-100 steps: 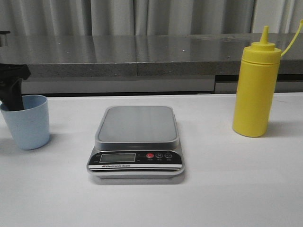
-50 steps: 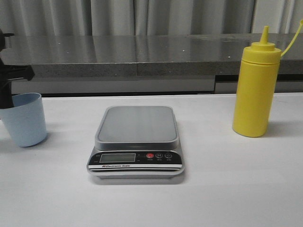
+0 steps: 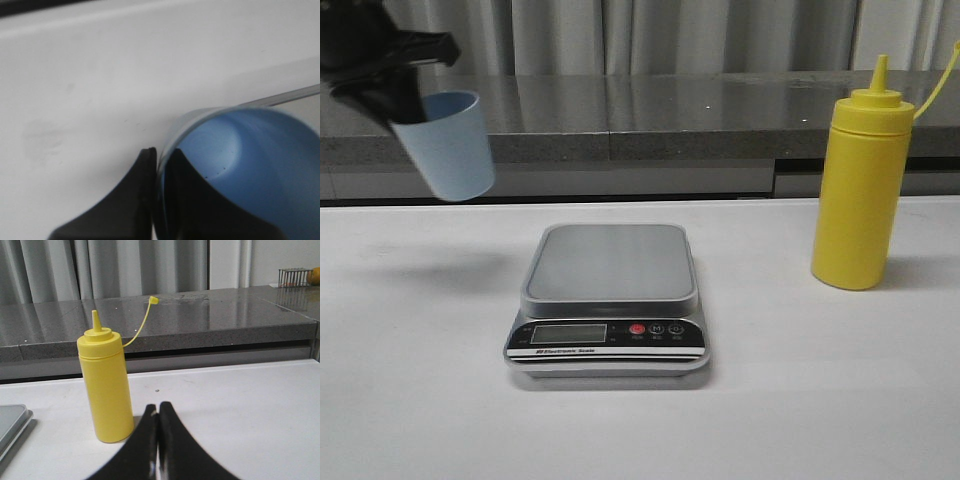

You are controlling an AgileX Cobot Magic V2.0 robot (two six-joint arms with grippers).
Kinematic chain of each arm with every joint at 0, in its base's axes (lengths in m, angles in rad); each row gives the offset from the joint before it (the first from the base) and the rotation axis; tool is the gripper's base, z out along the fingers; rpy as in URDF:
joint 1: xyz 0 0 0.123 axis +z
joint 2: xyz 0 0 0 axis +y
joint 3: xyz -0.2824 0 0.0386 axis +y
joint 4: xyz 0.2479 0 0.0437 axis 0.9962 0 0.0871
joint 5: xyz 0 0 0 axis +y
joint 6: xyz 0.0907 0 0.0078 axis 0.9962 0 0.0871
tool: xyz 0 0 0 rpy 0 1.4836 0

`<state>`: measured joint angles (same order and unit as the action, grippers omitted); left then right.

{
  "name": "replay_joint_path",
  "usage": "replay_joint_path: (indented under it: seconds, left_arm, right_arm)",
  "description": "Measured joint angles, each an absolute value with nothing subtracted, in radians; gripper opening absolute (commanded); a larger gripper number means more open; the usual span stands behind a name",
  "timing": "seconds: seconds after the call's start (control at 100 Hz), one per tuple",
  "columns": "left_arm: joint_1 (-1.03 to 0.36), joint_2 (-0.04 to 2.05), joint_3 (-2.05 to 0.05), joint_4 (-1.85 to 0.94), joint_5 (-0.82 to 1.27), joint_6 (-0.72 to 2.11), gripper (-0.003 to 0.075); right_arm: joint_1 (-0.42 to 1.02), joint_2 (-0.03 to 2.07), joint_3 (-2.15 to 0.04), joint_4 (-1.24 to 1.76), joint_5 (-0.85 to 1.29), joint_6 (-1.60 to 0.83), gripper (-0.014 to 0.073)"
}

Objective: Pour seasoning into cup on scale with both arms
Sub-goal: 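Lift the blue cup with the left gripper and lower it onto the scale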

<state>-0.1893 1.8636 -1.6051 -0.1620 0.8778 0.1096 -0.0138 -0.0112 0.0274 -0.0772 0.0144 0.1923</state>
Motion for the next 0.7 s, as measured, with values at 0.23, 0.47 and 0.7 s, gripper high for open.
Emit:
replay_joint_path:
  seconds: [0.23, 0.47, 0.7]
  left_arm:
    - [-0.348, 1.87, -1.693, -0.166, 0.904, 0.13, -0.002]
    - [-0.433, 1.947, -1.71, -0.168, 0.924, 0.132, -0.002]
    - [-0.446, 1.994, -1.71, -0.168, 0.945, 0.135, -0.002]
  right_arm:
    - [-0.014, -0.011, 0.027, -0.077, 0.014, 0.192, -0.0068]
    - [-0.014, -0.011, 0.027, -0.077, 0.014, 0.192, -0.0068]
    - [-0.014, -0.011, 0.027, -0.077, 0.014, 0.192, -0.0068]
